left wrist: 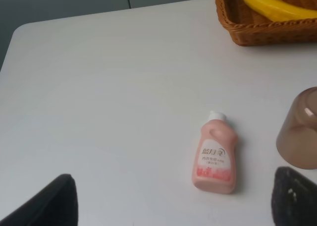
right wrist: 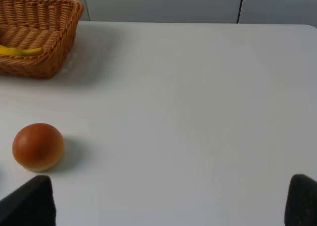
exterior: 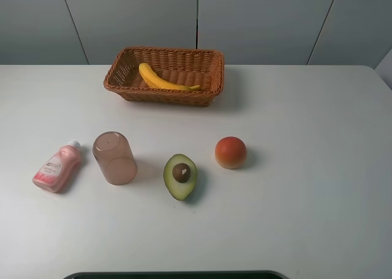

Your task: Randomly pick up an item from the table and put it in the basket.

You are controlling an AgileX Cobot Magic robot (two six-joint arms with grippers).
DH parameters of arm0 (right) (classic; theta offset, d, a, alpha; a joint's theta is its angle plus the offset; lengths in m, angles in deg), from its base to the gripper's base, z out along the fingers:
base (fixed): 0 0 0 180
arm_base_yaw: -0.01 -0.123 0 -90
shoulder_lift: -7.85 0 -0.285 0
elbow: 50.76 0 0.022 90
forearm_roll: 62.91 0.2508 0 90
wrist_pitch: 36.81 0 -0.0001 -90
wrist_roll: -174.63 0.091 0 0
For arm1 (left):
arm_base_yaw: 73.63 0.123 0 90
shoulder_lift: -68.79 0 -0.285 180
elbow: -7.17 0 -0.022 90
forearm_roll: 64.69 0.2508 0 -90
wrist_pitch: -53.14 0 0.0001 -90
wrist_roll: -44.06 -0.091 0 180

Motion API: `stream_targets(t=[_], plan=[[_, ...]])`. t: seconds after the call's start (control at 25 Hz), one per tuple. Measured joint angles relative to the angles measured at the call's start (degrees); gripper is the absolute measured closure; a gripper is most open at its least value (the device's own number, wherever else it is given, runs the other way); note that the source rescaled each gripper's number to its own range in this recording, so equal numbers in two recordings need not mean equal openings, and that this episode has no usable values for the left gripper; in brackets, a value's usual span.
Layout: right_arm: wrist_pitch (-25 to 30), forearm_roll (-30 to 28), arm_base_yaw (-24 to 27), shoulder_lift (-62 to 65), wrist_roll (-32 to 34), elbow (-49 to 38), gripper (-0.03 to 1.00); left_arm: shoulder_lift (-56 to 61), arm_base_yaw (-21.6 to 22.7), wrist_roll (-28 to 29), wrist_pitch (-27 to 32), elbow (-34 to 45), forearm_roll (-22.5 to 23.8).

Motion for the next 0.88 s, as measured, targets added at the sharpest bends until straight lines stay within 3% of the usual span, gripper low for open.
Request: stream_targets(t=[0.88], plan=[[0.0, 0.0, 0.0, 0.0, 0.0, 0.0, -0.03, 0.0, 0.0, 0.0, 0.0, 0.0, 0.0]])
